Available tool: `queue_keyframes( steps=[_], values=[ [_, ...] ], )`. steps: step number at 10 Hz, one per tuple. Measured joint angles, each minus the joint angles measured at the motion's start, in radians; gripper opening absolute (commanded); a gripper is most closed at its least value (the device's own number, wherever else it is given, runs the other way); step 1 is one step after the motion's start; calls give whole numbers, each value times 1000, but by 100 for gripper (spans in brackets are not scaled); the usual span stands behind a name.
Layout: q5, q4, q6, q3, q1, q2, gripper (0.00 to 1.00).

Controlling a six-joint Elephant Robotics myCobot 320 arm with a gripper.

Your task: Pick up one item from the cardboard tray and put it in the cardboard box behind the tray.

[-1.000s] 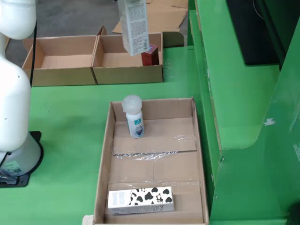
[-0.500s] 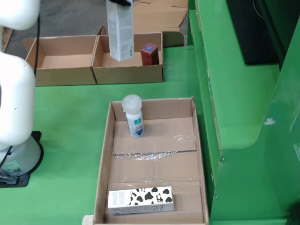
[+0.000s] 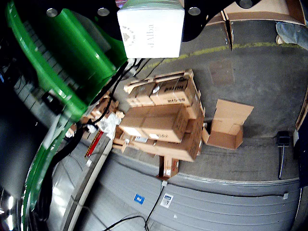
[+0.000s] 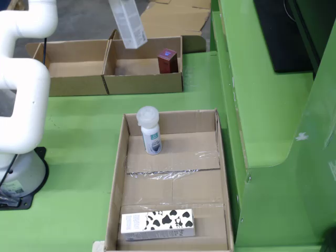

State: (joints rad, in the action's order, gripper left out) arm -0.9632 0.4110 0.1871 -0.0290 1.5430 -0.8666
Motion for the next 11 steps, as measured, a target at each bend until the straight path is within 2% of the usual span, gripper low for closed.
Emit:
queue_keyframes(
  steps=[1, 2, 4, 5, 6, 7, 11],
  values=[
    [2, 84, -112, -2, -109, -206, 0],
    [-2, 86, -117, -2, -95, -206, 0],
    [-3, 87, -118, 0, -202, -315, 0],
    [-3, 87, -118, -2, -236, -328, 0],
    [-2, 89, -26, -2, -271, -359, 0],
    [-3, 89, -2, 0, -281, -371, 0],
    [-3, 94, -15, 6, -298, -394, 0]
  ],
)
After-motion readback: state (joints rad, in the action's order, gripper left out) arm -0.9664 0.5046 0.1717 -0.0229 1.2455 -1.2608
